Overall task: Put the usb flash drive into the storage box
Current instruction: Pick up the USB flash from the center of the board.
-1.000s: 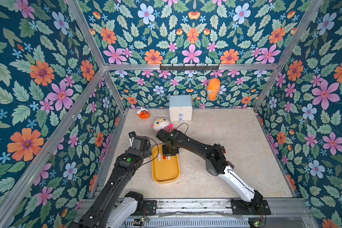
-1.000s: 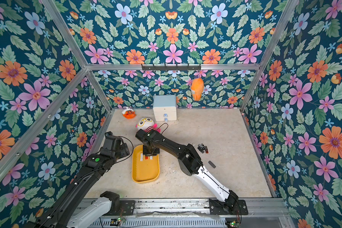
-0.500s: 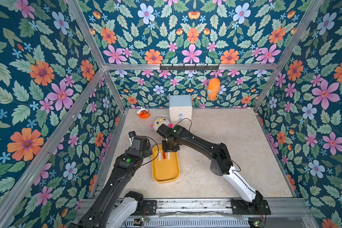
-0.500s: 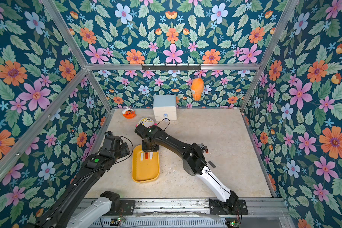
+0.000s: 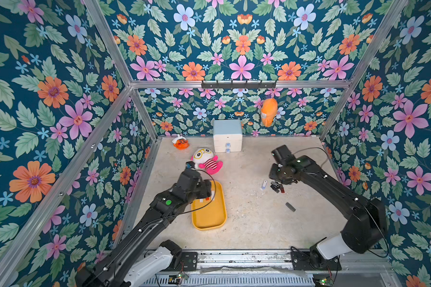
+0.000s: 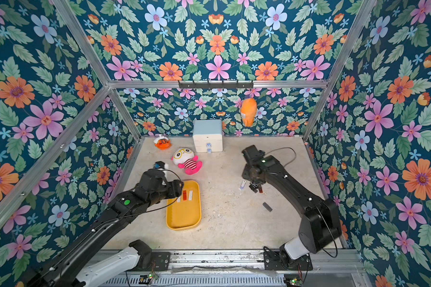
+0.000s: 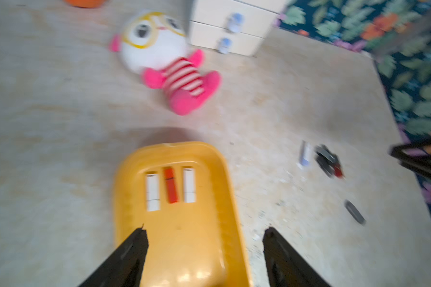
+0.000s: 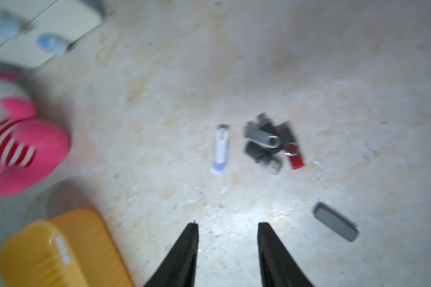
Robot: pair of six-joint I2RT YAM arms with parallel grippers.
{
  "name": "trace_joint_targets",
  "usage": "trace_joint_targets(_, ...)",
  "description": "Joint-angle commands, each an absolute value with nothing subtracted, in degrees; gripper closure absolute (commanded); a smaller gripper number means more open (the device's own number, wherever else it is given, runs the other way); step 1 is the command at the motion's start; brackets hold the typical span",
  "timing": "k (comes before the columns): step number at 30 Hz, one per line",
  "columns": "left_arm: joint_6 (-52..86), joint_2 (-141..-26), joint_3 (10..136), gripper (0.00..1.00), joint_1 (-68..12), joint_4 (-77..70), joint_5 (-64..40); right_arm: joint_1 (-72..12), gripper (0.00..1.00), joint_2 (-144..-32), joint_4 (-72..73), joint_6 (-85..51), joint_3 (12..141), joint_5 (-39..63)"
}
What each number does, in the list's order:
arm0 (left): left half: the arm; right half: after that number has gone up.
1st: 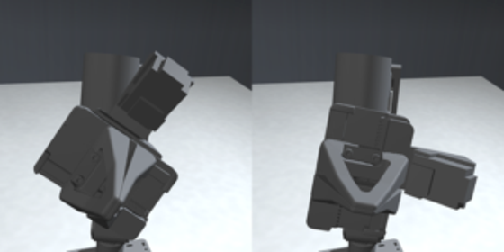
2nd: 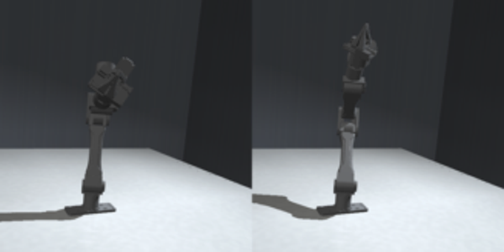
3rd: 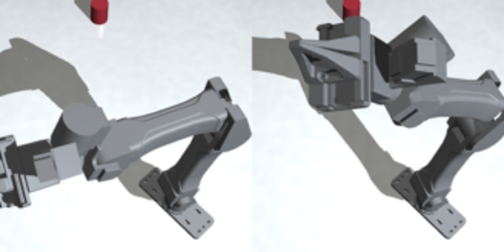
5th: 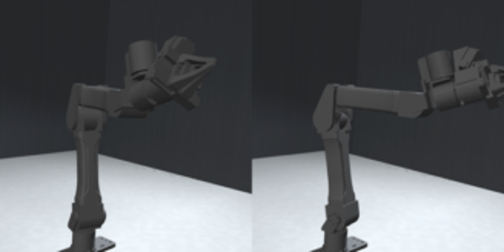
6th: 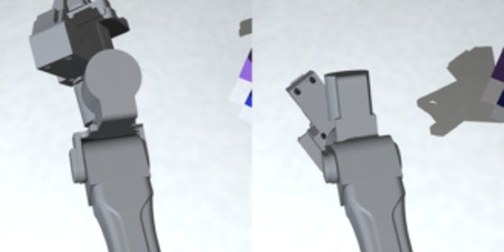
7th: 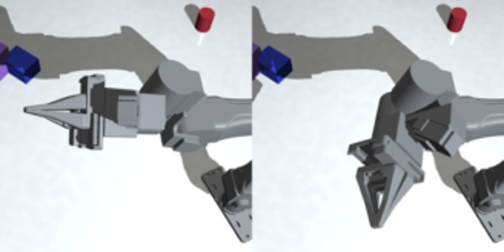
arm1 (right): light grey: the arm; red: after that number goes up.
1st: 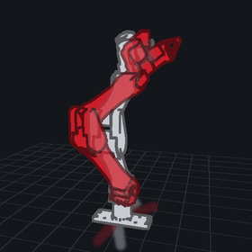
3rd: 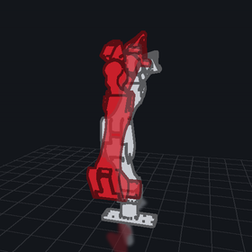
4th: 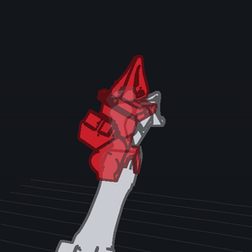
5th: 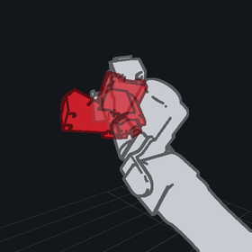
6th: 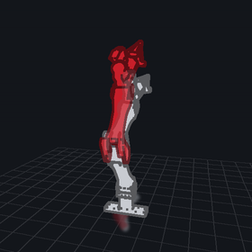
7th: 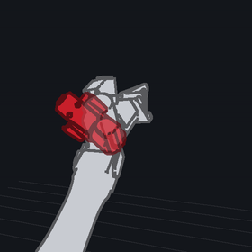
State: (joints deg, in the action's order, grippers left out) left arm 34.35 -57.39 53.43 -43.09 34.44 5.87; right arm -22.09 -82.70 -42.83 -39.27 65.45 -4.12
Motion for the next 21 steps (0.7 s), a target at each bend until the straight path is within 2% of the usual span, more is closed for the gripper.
trace_joint_targets(1,43.5,-67.1,55.8,0.22,-53.2,29.0,10.8,-9.9,0.55,-77.8,-33.2,-40.3,54.2,3.1)
trace_joint_targets(5,41.9,-87.1,66.0,0.22,-64.6,23.3,11.4,3.9,0.55,-75.3,-28.8,-39.3,44.9,6.4)
trace_joint_targets(10,26.6,-107.1,79.9,0.23,-68.2,18.2,2.1,15.9,0.55,-76.3,-26.2,-37.9,39.7,9.7)
trace_joint_targets(14,14.3,-116.6,88.3,0.2,-68.0,16.8,-3.8,18.3,0.55,-75.8,-25.1,-35.8,37.4,7.7)
trace_joint_targets(21,-4.5,-130.1,104.2,0.18,-67.6,24.5,-7.8,19.0,0.55,-75.9,-22.6,-35.2,34.3,8.2)
